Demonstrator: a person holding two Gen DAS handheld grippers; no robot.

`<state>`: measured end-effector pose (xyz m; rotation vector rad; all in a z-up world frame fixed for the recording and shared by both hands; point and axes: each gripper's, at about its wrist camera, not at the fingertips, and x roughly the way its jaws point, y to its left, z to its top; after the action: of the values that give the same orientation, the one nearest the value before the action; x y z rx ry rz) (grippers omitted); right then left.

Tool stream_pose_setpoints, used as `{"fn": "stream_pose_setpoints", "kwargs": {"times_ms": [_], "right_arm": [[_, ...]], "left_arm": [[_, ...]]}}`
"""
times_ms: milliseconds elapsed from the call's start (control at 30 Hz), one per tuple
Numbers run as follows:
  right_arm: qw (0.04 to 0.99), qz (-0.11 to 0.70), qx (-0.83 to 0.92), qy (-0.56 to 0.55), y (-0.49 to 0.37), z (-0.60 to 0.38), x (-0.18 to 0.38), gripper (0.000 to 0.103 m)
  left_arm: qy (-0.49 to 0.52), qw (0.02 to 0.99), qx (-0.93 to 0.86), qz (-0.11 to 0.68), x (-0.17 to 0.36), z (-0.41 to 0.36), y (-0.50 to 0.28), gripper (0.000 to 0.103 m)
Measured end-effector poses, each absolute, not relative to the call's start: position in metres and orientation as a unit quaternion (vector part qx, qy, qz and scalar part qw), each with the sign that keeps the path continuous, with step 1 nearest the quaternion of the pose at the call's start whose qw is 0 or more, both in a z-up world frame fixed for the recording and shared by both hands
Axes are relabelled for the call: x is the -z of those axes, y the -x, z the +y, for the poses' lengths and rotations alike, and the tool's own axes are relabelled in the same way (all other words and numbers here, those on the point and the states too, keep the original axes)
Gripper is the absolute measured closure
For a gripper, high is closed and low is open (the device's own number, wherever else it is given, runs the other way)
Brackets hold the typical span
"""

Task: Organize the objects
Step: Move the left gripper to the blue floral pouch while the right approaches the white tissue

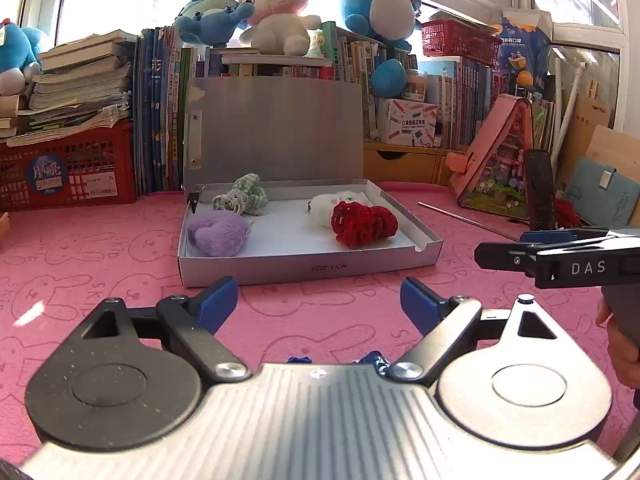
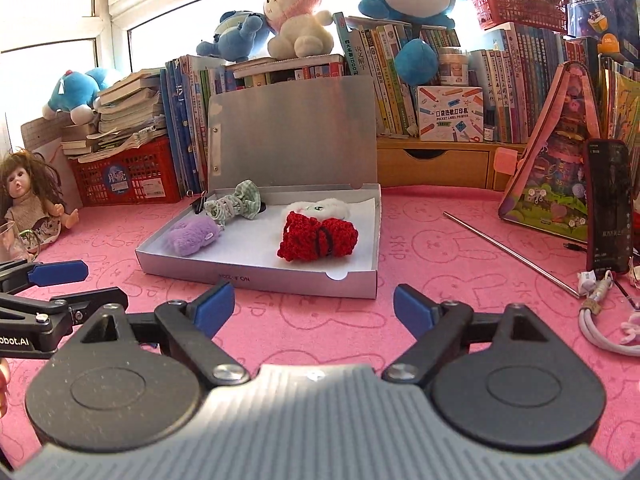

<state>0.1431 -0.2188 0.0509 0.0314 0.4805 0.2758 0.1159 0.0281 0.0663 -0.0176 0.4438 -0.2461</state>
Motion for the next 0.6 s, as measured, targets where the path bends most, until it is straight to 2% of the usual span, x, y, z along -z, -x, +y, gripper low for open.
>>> {"fn": "stream_pose_setpoints", "kwargs": {"times_ms": [600], "right_arm": [[0.964, 0.249, -0.089, 0.026, -0.097, -0.226, -0.003, 0.008]], "left_arm": [[0.025, 0.959, 0.111, 0.261, -0.020, 0.022, -0.081, 0.011]]}}
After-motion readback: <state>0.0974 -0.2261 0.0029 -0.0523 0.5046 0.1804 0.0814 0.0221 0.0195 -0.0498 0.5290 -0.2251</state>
